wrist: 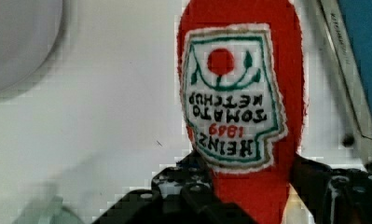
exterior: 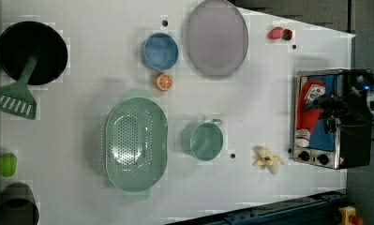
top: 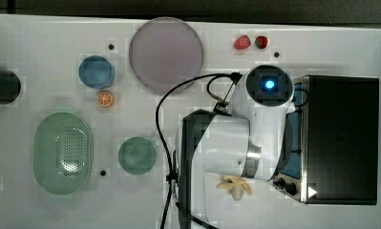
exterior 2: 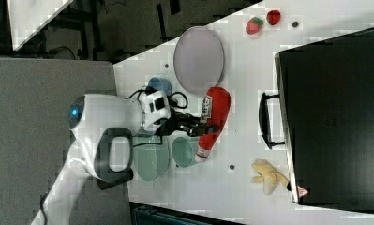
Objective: Pick ketchup from strainer and place it on the table
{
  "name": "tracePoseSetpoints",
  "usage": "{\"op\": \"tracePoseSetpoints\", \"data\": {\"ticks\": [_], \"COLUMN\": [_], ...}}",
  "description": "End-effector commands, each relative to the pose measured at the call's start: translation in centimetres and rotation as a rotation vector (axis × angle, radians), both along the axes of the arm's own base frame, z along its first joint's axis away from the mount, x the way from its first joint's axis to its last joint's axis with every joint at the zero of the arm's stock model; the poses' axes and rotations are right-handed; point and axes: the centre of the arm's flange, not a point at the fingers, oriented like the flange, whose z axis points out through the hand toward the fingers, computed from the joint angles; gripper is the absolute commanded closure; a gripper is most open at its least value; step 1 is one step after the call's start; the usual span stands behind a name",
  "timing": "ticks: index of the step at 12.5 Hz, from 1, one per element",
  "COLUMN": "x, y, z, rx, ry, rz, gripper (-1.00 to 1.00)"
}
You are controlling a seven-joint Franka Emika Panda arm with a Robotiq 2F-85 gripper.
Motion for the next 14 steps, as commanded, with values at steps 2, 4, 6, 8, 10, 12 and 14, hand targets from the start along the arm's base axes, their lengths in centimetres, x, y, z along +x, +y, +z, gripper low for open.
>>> {"op": "tracePoseSetpoints", "data": {"ticks": [2,4,6,8,10,12,14], "x": [-1.8,-2.7,-2.7,-2.6,-2.4,-1.3,0.4], "y": [5.1,5.5,5.7,6.0,6.2,6.1,6.2], "z": [-4.7,-8.0,-10.7,-12.4,-12.6,-10.1,-5.4], "rx": [0.018,0.026,0.038,0.047,0.048,0.035,0.014], "ry": [-0.051,-0.077,-0.083,-0.091,-0.101,-0.140,-0.180], "rz": [0.134,0.143,0.147,0.151,0.154,0.145,0.092], "gripper": [-0.13,-0.13,-0.13,-0.39,-0.83,-1.00,-1.00]}}
